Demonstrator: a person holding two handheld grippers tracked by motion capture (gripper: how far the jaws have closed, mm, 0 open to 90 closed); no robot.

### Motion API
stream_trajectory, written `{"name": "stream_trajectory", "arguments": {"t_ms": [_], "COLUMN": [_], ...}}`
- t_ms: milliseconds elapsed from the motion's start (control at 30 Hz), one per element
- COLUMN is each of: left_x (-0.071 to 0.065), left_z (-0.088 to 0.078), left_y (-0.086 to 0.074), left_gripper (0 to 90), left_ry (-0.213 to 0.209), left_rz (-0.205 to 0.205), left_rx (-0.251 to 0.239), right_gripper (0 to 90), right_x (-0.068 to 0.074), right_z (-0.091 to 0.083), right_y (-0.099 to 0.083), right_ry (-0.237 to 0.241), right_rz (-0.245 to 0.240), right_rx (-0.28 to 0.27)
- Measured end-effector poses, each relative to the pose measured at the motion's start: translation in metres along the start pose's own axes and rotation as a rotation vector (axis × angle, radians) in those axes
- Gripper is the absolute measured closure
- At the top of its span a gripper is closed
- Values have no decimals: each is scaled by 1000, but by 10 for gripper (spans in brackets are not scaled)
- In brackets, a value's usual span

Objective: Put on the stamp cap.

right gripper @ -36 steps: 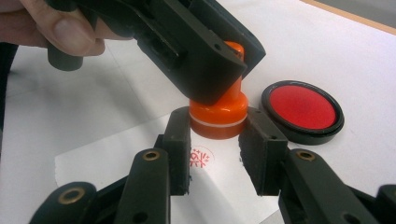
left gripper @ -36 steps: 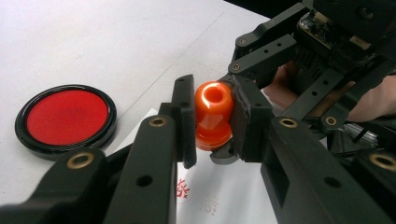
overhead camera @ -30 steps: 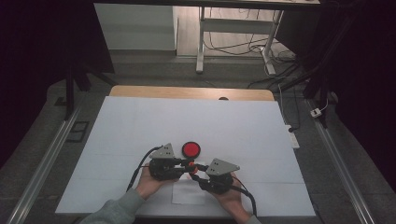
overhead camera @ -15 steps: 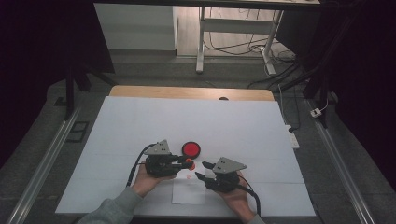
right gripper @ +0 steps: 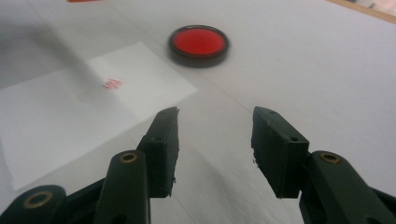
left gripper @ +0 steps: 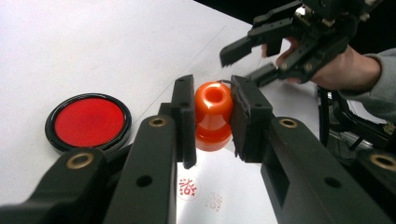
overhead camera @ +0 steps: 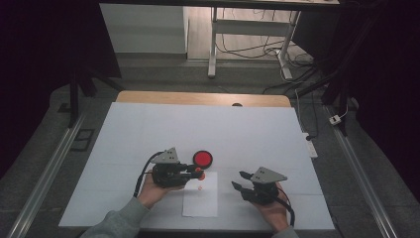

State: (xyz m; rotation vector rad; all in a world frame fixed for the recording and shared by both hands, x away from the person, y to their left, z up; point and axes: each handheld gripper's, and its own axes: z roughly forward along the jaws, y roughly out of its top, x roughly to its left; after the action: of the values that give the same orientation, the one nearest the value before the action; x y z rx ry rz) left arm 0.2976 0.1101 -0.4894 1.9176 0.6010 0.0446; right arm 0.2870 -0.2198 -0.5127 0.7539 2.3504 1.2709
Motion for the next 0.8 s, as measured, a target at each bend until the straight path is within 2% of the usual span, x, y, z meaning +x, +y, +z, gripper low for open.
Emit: {"name": "stream_trajectory", "arguments": {"t_ms": [200, 533, 733, 800], "left_x": [2, 5, 10, 11], "left_z": [-2, -7, -15, -17], "left_y": [0, 2, 9, 11], "left_gripper": [717, 715, 714, 713], "left_ry": [9, 29, 52, 55], "left_rz": [-2, -10, -14, -14], "left_rx": [4, -4, -25, -32], "right_gripper": [496, 489, 486, 485], "right_x": [-14, -29, -36, -36], "right_z": [-16, -44, -50, -49], "right_y": [-8, -28, -32, -31], "right_ry": [-45, -100, -110, -110], "right_rz": [32, 64, 87, 80], "right_rx": [-10, 13, 0, 7]}}
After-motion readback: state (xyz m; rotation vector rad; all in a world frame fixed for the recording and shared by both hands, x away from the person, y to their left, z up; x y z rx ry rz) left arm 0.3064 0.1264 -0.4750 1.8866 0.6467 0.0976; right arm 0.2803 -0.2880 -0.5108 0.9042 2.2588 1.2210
